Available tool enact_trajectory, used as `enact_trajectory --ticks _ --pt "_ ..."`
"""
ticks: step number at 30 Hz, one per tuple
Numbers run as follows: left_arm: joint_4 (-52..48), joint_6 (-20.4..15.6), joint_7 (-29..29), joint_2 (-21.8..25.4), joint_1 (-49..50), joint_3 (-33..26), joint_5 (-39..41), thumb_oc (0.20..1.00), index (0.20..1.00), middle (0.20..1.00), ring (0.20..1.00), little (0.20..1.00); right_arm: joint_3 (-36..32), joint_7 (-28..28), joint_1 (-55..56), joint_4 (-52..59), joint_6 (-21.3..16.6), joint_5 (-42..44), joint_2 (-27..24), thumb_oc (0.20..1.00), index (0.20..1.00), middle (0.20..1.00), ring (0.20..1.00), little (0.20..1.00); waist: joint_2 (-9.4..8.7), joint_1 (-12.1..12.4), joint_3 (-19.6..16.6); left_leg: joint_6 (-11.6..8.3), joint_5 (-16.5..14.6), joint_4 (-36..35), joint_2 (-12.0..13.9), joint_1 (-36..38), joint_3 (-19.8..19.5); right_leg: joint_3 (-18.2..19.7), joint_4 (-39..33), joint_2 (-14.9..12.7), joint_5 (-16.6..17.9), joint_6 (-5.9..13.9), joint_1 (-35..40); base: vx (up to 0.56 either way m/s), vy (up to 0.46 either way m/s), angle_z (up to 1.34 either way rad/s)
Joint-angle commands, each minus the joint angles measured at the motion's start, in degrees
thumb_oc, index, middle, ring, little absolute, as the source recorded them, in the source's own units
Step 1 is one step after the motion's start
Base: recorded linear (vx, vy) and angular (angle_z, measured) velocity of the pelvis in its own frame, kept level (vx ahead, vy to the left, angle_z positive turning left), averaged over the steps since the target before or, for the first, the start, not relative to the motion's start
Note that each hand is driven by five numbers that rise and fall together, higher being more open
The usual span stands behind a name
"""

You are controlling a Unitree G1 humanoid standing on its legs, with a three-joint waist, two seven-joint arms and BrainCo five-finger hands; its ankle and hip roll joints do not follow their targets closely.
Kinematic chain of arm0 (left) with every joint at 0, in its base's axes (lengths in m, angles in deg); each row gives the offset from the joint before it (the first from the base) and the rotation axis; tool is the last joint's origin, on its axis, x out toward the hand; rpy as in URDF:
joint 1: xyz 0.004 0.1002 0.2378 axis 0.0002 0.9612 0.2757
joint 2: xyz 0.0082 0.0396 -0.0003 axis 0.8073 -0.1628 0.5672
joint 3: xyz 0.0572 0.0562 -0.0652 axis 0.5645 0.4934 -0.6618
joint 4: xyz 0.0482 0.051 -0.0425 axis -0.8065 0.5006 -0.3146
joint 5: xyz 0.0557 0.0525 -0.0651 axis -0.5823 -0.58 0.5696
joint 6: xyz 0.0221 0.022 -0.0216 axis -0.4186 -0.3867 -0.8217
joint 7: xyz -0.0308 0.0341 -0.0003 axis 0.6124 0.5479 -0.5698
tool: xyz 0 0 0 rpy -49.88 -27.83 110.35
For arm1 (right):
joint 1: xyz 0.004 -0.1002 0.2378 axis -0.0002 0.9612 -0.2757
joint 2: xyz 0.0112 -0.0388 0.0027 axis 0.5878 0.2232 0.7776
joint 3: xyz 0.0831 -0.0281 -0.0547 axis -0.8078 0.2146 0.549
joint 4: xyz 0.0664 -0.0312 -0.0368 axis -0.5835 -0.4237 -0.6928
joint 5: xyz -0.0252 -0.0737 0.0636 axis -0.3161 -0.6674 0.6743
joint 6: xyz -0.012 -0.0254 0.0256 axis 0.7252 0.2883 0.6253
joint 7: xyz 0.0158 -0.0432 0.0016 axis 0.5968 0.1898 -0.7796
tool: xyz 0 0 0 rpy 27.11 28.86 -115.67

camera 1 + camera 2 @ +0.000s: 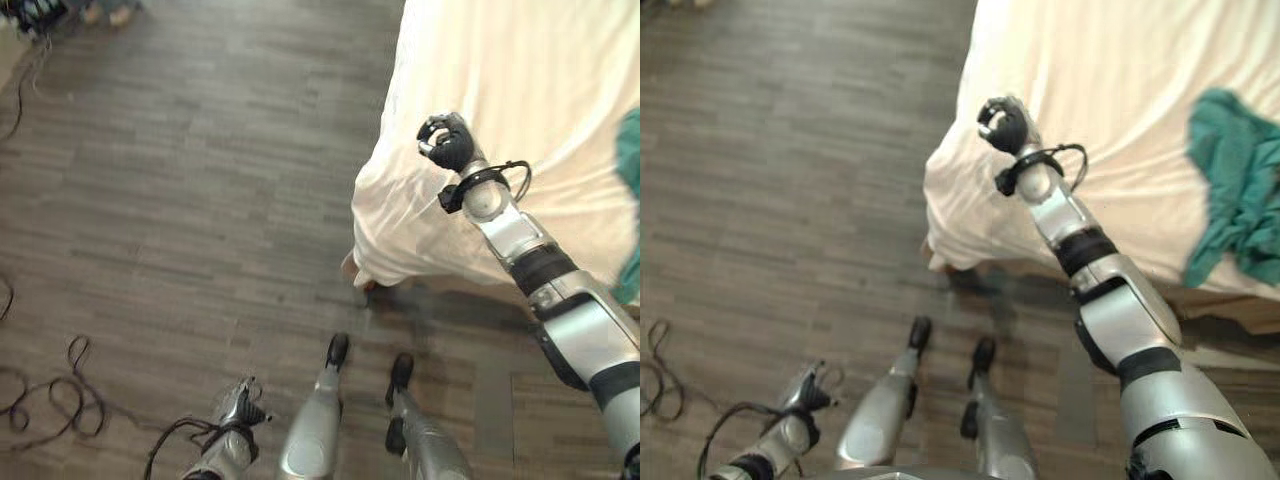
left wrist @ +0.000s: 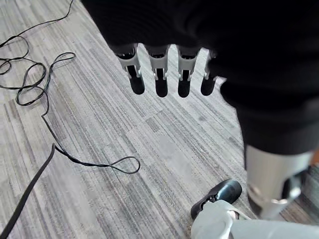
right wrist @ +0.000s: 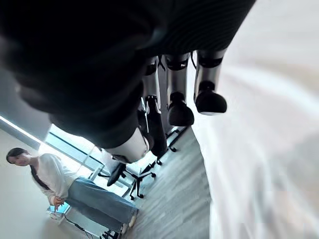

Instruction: Tidy up the quilt and then pick up the clothes from the bed and put them into the laundry hamper.

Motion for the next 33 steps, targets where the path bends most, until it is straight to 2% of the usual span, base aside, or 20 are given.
enact_trajectory --ticks 1,3,4,5,6,8,10,11,13,17,20,21,24,26,28,29,31,33 --pt "1.7 -0.4 -3.0 1.8 -6.7 3.1 2.3 1.0 1.0 1.0 1.0 1.0 5.0 -0.3 -2.9 -6.0 -0.7 1.0 3.9 0.2 0.2 0.2 0.2 0.2 2.44 0.7 5.2 1.26 2.1 1.2 0.6 -2.5 -1.5 1.6 10.5 -4.6 -2.8 2.16 -7.1 -0.16 0.052 -0.05" --pt "2.2 -0.1 -3.2 1.4 -7.7 3.5 2.2 1.0 1.0 1.0 1.0 1.0 5.7 -0.6 -2.3 -8.3 -0.3 0.5 5.7 0.2 0.2 0.2 0.2 0.2 2.74 0.5 5.4 1.26 2.2 2.0 0.6 -4.1 -1.3 1.8 11.2 -4.6 -2.7 2.04 -9.0 -0.12 0.047 -0.1" --pt "2.8 0.3 -3.4 0.7 -8.8 3.4 2.0 1.0 1.0 1.0 1.0 1.0 6.3 -1.5 0.9 -11.5 0.3 -1.0 8.8 0.2 0.2 0.2 0.2 0.2 3.02 0.2 6.3 1.4 1.9 3.4 0.5 -5.4 -0.6 2.3 12.3 -4.6 -3.0 1.89 -10.7 -0.04 0.024 -0.17" --pt "2.8 0.3 -3.4 0.7 -8.8 3.4 2.0 1.0 1.0 1.0 1.0 1.0 6.3 -1.5 0.8 -11.5 0.3 -1.0 8.7 0.2 0.2 0.2 0.2 0.2 3.02 0.2 6.1 1.42 2.0 3.4 0.5 -5.6 -0.7 2.3 12.2 -4.6 -2.8 1.9 -10.9 -0.05 0.038 -0.21" --pt "3.5 0.7 -3.7 0.0 -9.4 3.0 1.5 1.0 1.0 1.0 1.0 1.0 7.3 -2.9 6.2 -12.6 0.9 -2.9 11.6 0.2 0.2 0.2 0.2 0.2 2.76 -0.4 6.3 1.52 1.7 3.5 0.5 -5.3 -0.1 2.7 12.6 -4.4 -3.2 1.76 -11.0 -0.01 0.021 -0.09" --pt "4.0 0.7 -3.7 -0.6 -9.5 2.7 1.3 1.0 1.0 1.0 1.0 1.0 8.2 -3.9 9.8 -12.7 0.9 -4.3 12.9 0.2 0.2 0.2 0.2 0.2 2.52 -0.8 5.8 1.61 1.7 3.2 0.4 -4.9 -0.1 2.7 12.3 -4.4 -3.1 1.72 -10.5 0.01 -0.004 0.04" --pt "5.2 0.8 -3.0 -1.8 -9.0 2.9 -0.9 1.0 1.0 1.0 1.0 1.0 12.0 -7.6 21.1 -11.7 0.6 -8.6 15.0 0.2 0.2 0.2 0.2 0.2 1.65 -1.9 4.8 1.84 0.8 1.8 0.3 -1.9 0.0 2.9 11.2 -4.3 -3.6 1.6 -7.4 0.06 -0.009 -0.01" --pt "5.2 0.8 -3.0 -1.9 -9.0 2.9 -0.9 1.0 1.0 1.0 1.0 1.0 12.0 -7.6 21.1 -11.7 0.6 -8.6 15.0 0.2 0.2 0.2 0.2 0.2 1.67 -1.9 4.7 1.85 0.9 1.8 0.3 -2.1 0.0 2.8 11.0 -4.3 -3.4 1.62 -7.5 0.07 -0.006 -0.13" --pt "6.1 0.7 -2.2 -2.1 -8.1 2.3 -2.5 1.0 1.0 1.0 1.0 1.0 13.7 -11.2 27.5 -7.9 -0.6 -9.2 13.8 0.2 0.2 0.2 0.2 0.2 0.76 -3.0 3.4 1.91 0.2 0.6 0.3 1.4 0.2 3.1 9.8 -4.2 -3.8 1.71 -4.3 0.1 -0.004 -0.14" --pt "7.3 1.4 -1.2 -1.9 -7.2 1.1 -4.0 1.0 1.0 1.0 1.0 1.0 13.8 -15.0 32.2 7.7 -3.2 -4.2 9.7 0.2 0.2 0.2 0.2 0.2 -0.34 -4.9 1.4 1.9 -0.4 -1.4 0.4 6.8 0.9 3.6 7.9 -4.1 -3.5 1.98 0.5 0.1 0.023 -0.18" --pt "6.9 1.6 -1.8 -1.4 -6.5 -1.4 -3.1 1.0 1.0 1.0 1.0 1.0 9.4 -15.5 31.1 31.1 -7.2 4.7 3.1 0.2 0.2 0.2 0.2 0.2 -1.13 -6.7 0.9 1.7 -1.0 -1.9 0.7 8.7 2.3 4.9 7.2 -3.7 -3.2 2.2 1.6 0.01 0.033 -0.2" --pt "5.9 1.3 -2.0 -1.5 -6.3 -2.4 -1.9 1.0 1.0 1.0 1.0 1.0 5.9 -14.9 30.1 41.7 -9.2 8.7 0.9 0.2 0.2 0.2 0.2 0.2 -1.08 -7.3 1.0 1.58 -0.8 -2.0 0.8 8.5 3.0 5.4 6.8 -3.6 -2.7 2.33 1.2 -0.05 0.014 -0.21" --pt "4.4 0.8 -2.0 -1.8 -6.0 -2.7 -0.7 1.0 1.0 1.0 1.0 1.0 2.2 -12.5 27.6 46.6 -10.5 9.5 -0.9 0.2 0.2 0.2 0.2 0.2 -0.74 -7.7 1.2 1.5 -0.6 -1.8 0.8 7.8 3.5 5.8 6.9 -3.5 -2.3 2.39 0.1 -0.04 0.0 -0.33" --pt "3.5 0.5 -2.0 -2.1 -6.0 -2.4 0.0 1.0 1.0 1.0 1.0 1.0 0.1 -9.8 25.5 46.8 -10.5 8.7 -2.2 0.2 0.2 0.2 0.2 0.2 -0.26 -7.9 1.8 1.57 -0.4 -1.5 1.0 6.8 3.7 6.3 7.5 -3.5 -2.3 2.3 -1.4 -0.07 -0.006 -0.14" --pt "2.6 0.3 -1.9 -2.2 -6.6 -1.2 -0.2 1.0 1.0 1.0 1.0 1.0 -1.9 -6.5 23.1 42.6 -10.1 8.2 -2.8 0.2 0.2 0.2 0.2 0.2 0.45 -8.1 3.5 1.63 -0.9 1.4 1.0 4.0 4.1 6.8 10.0 -3.8 -2.7 2.15 -4.4 -0.17 0.008 -0.06" --pt "2.0 0.6 -2.2 -2.2 -7.4 -0.5 -0.1 1.0 1.0 1.0 1.0 1.0 -3.1 -3.4 21.8 36.3 -9.2 6.5 -3.1 0.2 0.2 0.2 0.2 0.2 0.74 -8.3 4.7 1.7 -1.8 5.5 0.5 0.3 4.4 7.0 12.6 -3.9 -3.2 2.01 -7.3 -0.16 -0.002 -0.02" --pt "1.9 0.7 -2.3 -2.0 -7.9 -0.6 0.1 1.0 1.0 1.0 1.0 1.0 -3.9 -1.8 21.4 32.3 -8.1 5.6 -3.3 0.2 0.2 0.2 0.2 0.2 0.78 -8.3 4.8 1.82 -2.6 8.1 0.1 -2.0 4.3 7.0 14.2 -4.1 -3.5 1.91 -9.0 -0.11 -0.01 0.0" --pt "0.6 0.3 -2.9 -2.1 -8.6 -1.1 1.8 1.0 1.0 1.0 1.0 1.0 -8.1 1.7 25.3 20.3 -6.1 5.6 -1.8 0.2 0.2 0.2 0.2 0.2 0.77 -8.8 4.9 2.32 -4.6 12.0 -0.5 -4.1 4.3 7.6 16.8 -4.3 -4.0 1.72 -11.0 -0.07 0.025 0.07"
